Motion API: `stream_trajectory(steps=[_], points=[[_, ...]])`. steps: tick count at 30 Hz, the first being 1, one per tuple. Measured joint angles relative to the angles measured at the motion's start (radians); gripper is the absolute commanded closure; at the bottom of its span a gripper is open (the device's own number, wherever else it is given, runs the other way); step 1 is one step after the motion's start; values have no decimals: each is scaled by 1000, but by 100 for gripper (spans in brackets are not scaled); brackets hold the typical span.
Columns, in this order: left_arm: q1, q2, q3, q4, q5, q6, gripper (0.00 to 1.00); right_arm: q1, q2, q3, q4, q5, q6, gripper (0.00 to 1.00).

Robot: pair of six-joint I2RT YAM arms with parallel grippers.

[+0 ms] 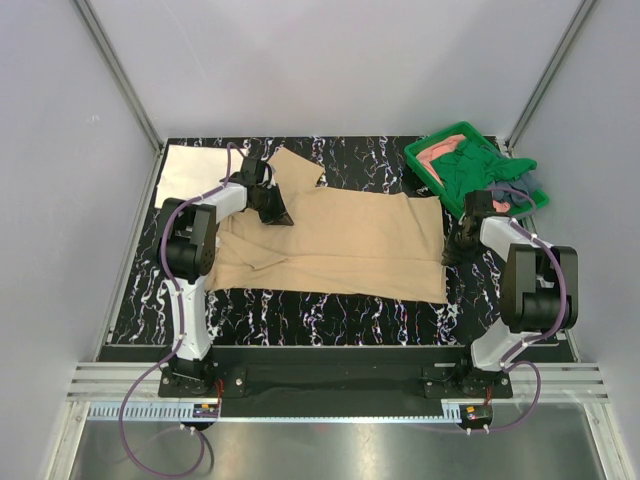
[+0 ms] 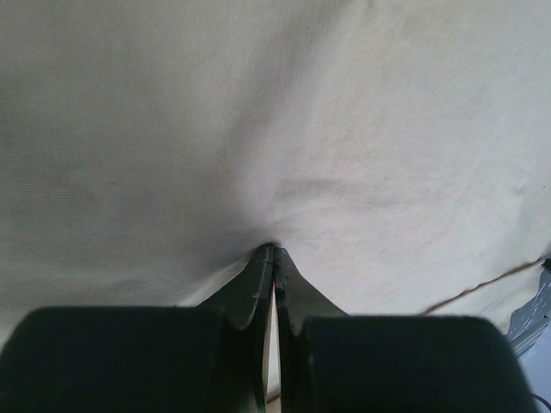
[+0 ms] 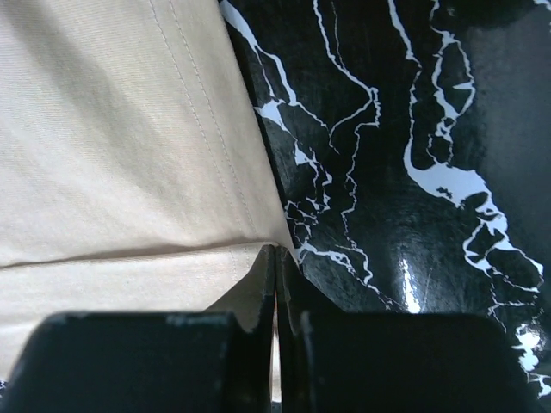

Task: Fold and stack the t-shirts
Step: Fold the tshirt

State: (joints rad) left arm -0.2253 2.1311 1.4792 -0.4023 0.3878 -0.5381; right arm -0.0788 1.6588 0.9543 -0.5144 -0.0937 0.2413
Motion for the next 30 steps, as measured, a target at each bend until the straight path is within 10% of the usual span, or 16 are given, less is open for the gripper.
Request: stream_trajectory(steps=[16, 30], points=[[-3, 0, 8, -13, -24, 11, 91, 0, -39, -10, -5, 49, 35, 100], [-1, -110, 40, -207, -114, 84, 68, 31, -101, 20, -80, 56, 134, 52]])
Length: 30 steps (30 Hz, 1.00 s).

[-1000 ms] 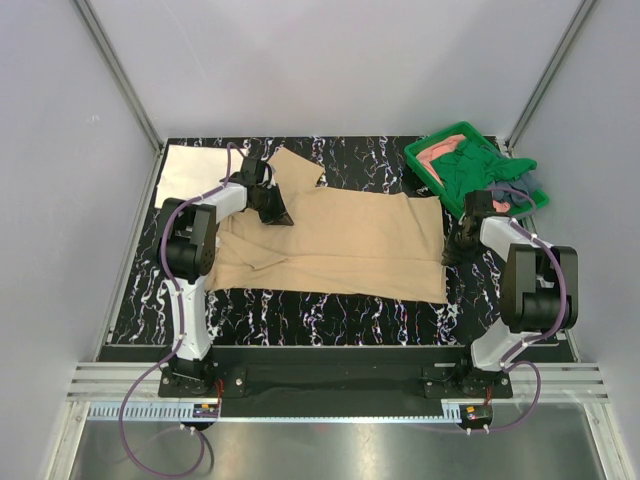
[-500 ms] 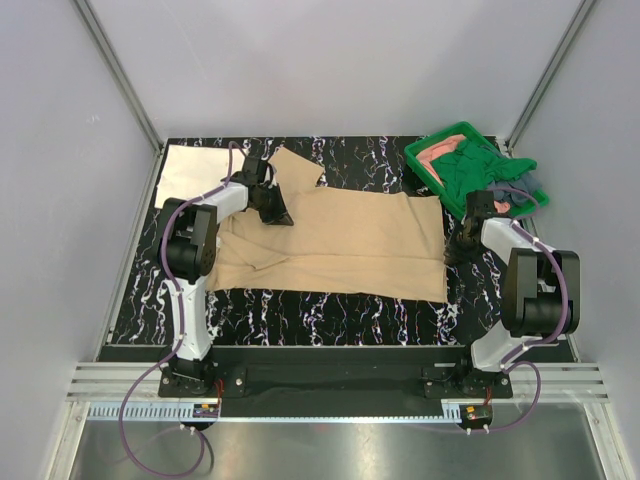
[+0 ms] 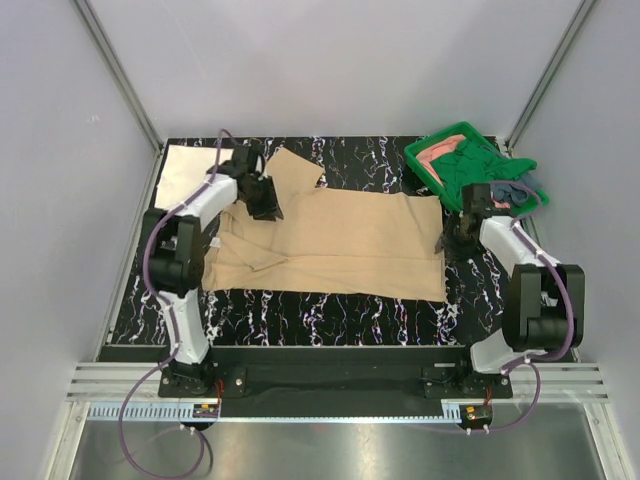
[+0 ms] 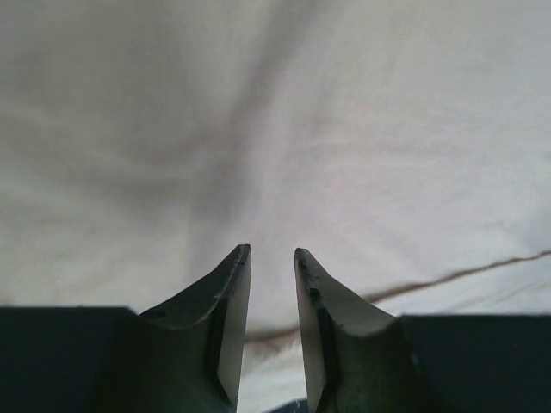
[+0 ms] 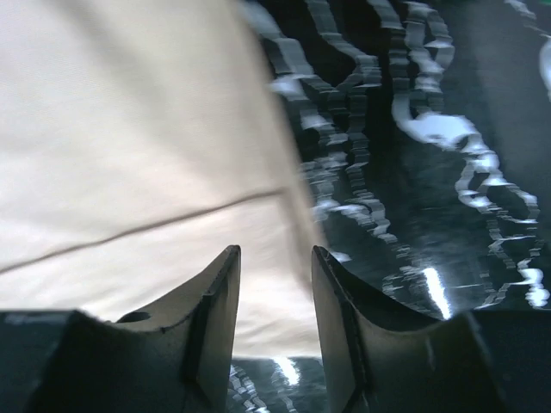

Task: Fold and stack the t-shirts
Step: Fold the tshirt

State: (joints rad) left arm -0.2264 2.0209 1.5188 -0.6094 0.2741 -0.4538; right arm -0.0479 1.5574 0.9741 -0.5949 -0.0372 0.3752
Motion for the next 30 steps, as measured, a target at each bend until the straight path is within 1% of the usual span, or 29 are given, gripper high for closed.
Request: stream_trajectory(steps=[1, 3, 5, 6, 7, 9, 10, 12, 15, 18, 21, 24, 25, 27, 28, 30], points=[[8, -40, -2, -16, -7, 4, 68, 21, -17, 10, -6, 1, 6, 48], [39, -127, -11, -29, -9, 5, 68, 119, -51, 45, -5, 21, 24, 45], [105, -233, -44, -21, -10, 2, 67, 233, -60, 85, 20, 24, 32, 44], [150, -285, -68, -16, -17, -2, 67, 319, -52, 114, 40, 34, 39, 44], [212, -341, -107, -1, -25, -11, 67, 373, -40, 137, 58, 39, 41, 44], [324, -424, -188, 19, -49, -36, 67, 528, 18, 213, 94, 62, 40, 44], [386, -453, -232, 26, -69, -50, 67, 601, 67, 265, 106, 84, 34, 44], [475, -490, -309, 26, -106, -73, 67, 727, 174, 377, 138, 121, 8, 46], [552, -515, -410, 24, -154, -100, 67, 872, 343, 540, 174, 155, -62, 47], [600, -537, -485, 32, -157, -117, 68, 970, 480, 669, 184, 153, -141, 47], [629, -562, -546, 55, -139, -127, 73, 1032, 581, 768, 183, 134, -213, 47], [634, -566, -600, 91, -89, -127, 79, 1069, 638, 818, 188, 105, -285, 46], [633, -566, -616, 100, -68, -126, 83, 1077, 648, 821, 188, 103, -310, 46], [631, -560, -637, 109, -24, -120, 92, 1088, 657, 823, 190, 95, -348, 46], [631, -549, -641, 114, 5, -114, 100, 1090, 660, 823, 191, 88, -366, 46], [631, -523, -644, 129, 42, -106, 100, 1091, 665, 823, 201, 73, -393, 46]])
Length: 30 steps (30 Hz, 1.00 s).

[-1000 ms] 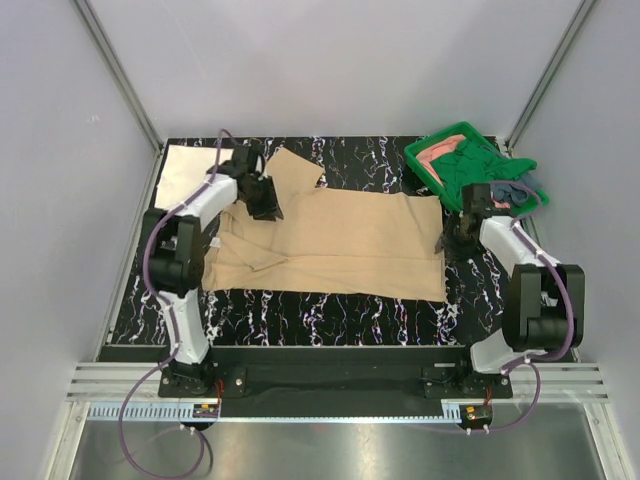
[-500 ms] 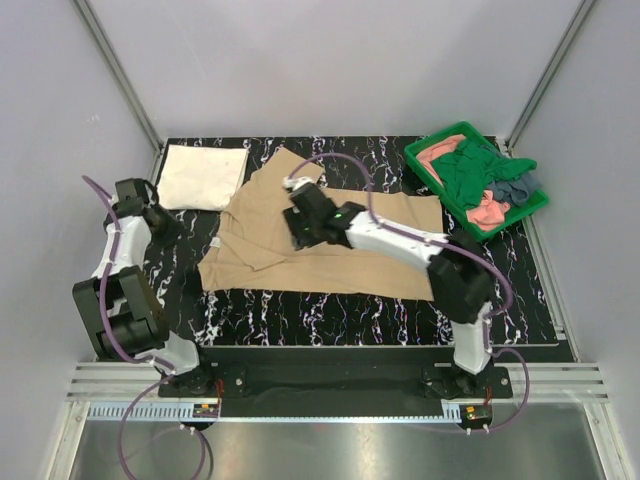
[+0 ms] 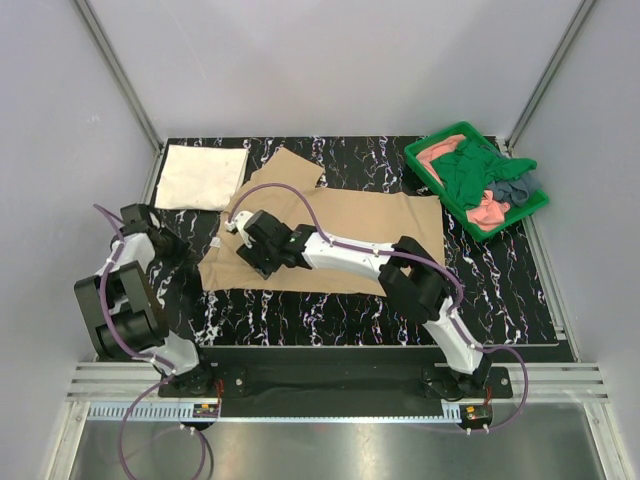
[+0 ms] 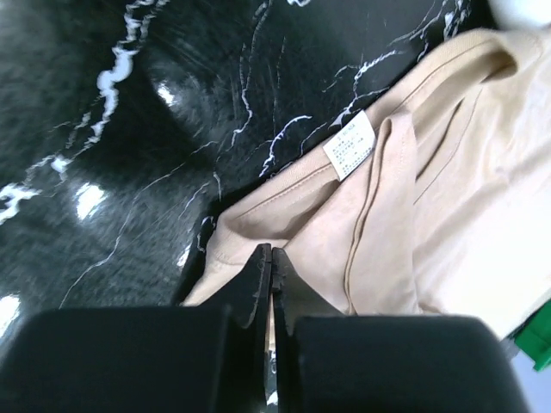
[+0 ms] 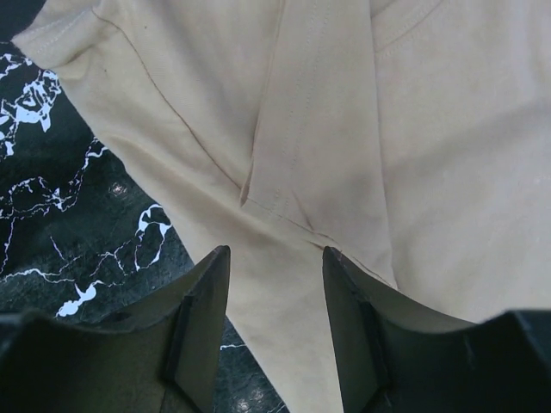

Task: Fold and stack the t-shirts
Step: Fold the tshirt

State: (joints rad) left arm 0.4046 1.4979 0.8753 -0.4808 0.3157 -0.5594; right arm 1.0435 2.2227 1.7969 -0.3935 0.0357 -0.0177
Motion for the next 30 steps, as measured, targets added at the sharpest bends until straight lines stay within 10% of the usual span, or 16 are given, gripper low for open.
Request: stream_trajectory(steps=[17, 25, 30], points=[[0, 106, -14, 26, 18, 11, 100, 4, 55, 19, 51, -56, -129, 49], [0, 106, -14, 23, 10, 14, 100, 5, 67, 61, 60, -44, -144, 94], [0, 106, -14, 18, 5, 14, 100, 5, 69, 62, 60, -28, -144, 66]])
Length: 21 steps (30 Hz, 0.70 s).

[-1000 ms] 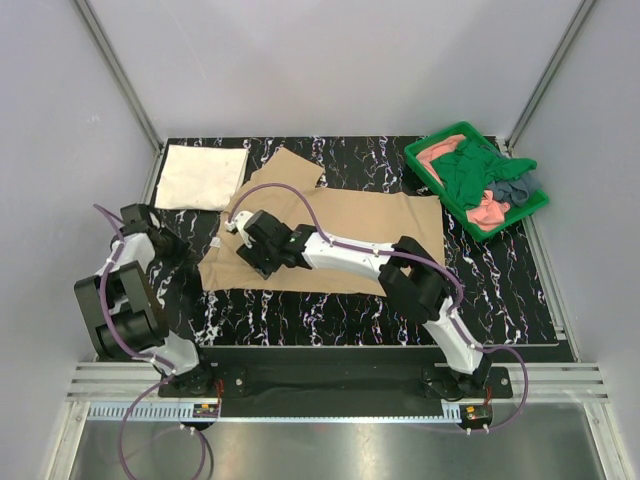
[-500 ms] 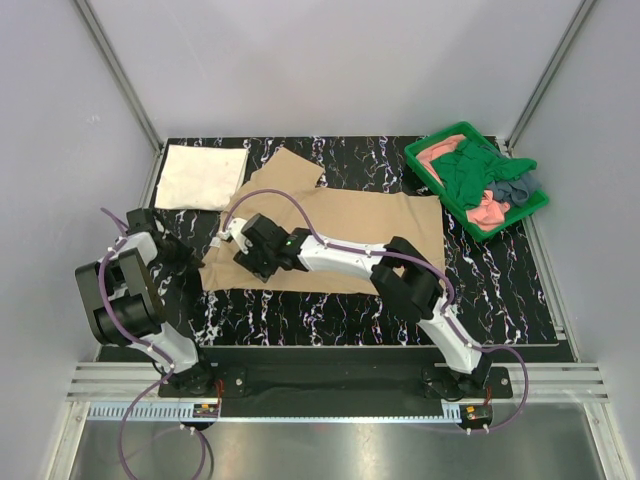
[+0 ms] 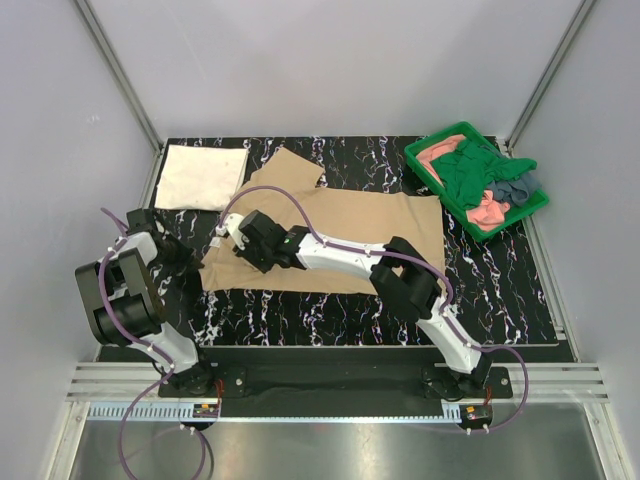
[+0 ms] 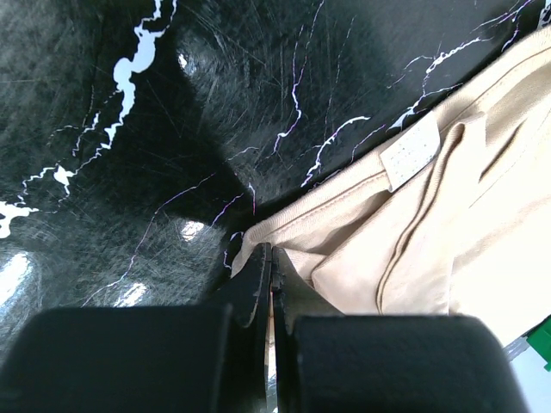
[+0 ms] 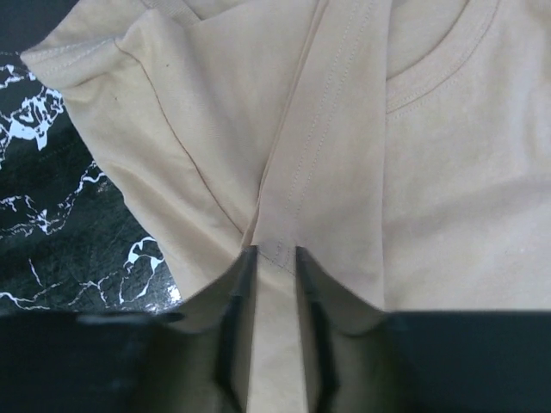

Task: Fold and stack the t-shirts
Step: Fold the tshirt

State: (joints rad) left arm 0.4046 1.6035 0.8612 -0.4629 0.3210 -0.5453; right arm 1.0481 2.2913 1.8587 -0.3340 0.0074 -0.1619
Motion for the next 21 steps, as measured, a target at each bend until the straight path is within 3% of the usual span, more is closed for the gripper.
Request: stream_trajectory(steps=[4, 21], points=[[0, 2, 0, -1, 0, 0, 100, 0, 0, 0, 0, -28, -5, 53], [0, 3, 0, -6, -4, 0, 100, 17, 31, 0, 9, -1, -55, 59]])
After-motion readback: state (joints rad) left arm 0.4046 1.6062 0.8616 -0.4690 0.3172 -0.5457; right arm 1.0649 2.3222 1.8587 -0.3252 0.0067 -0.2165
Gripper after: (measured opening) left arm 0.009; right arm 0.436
